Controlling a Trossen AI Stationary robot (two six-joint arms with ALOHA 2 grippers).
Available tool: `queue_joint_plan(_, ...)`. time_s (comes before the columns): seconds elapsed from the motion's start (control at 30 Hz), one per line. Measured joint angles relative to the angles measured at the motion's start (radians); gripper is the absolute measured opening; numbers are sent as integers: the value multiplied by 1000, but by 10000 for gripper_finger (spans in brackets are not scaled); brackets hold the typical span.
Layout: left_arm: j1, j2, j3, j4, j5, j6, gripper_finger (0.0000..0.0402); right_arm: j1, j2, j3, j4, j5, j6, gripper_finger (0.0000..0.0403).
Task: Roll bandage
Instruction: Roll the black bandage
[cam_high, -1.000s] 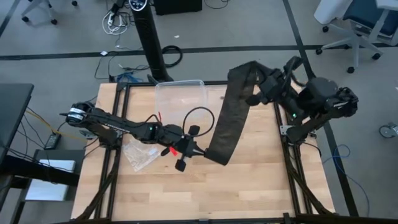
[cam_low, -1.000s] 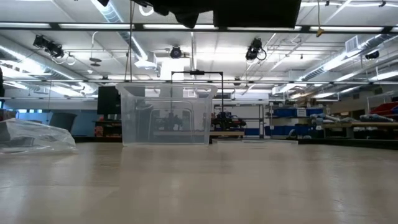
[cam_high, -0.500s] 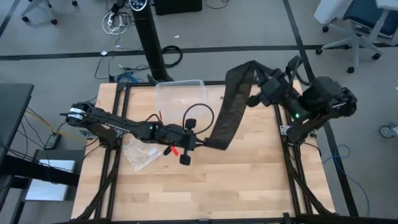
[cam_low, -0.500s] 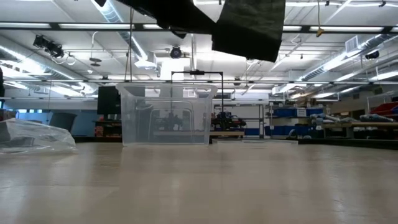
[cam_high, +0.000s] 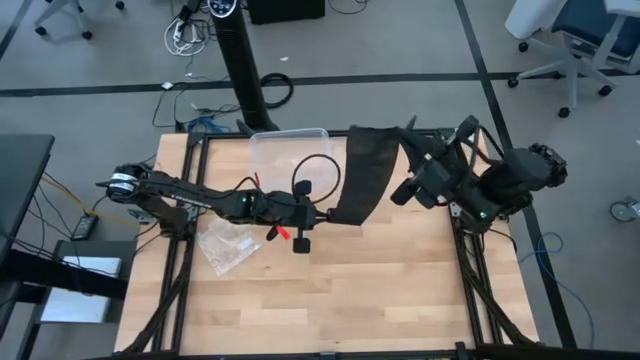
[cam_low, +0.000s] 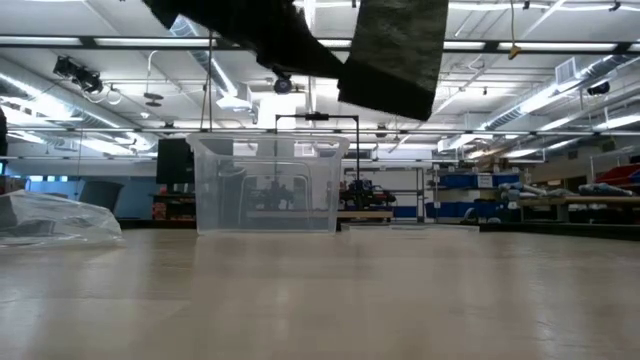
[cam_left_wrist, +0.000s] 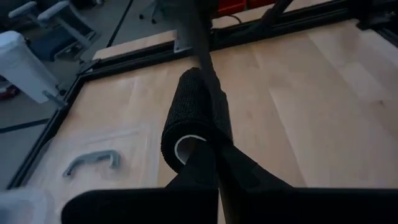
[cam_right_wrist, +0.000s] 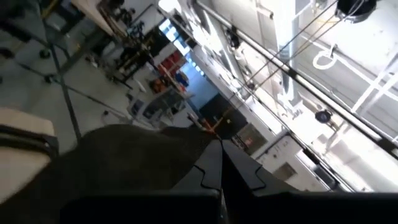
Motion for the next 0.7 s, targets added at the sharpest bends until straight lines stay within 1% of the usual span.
queue_joint_plan(0.13, 5, -16, -91, 104, 0, -42, 0, 17, -17, 0, 56, -12, -27, 0)
queue_joint_plan(0.23, 5, -33, -159, 204, -1, -57, 0, 23, -19, 0, 58, -19, -34, 0)
queue_joint_plan(0.37, 5, -85, -240, 326, 0, -75, 0, 25, -17, 0, 57, -25, -43, 0)
queue_joint_plan(0.47, 5, -128, -298, 385, 5, -92, 0, 21, -17, 0, 58, -29, -48, 0)
queue_joint_plan(0.57, 5, -171, -344, 410, 23, -100, 0, 19, -17, 0, 67, -36, -62, 0)
queue_joint_plan(0.7, -2, -172, -369, 399, 56, -121, 0, -1, -17, 0, 83, -39, -79, 0)
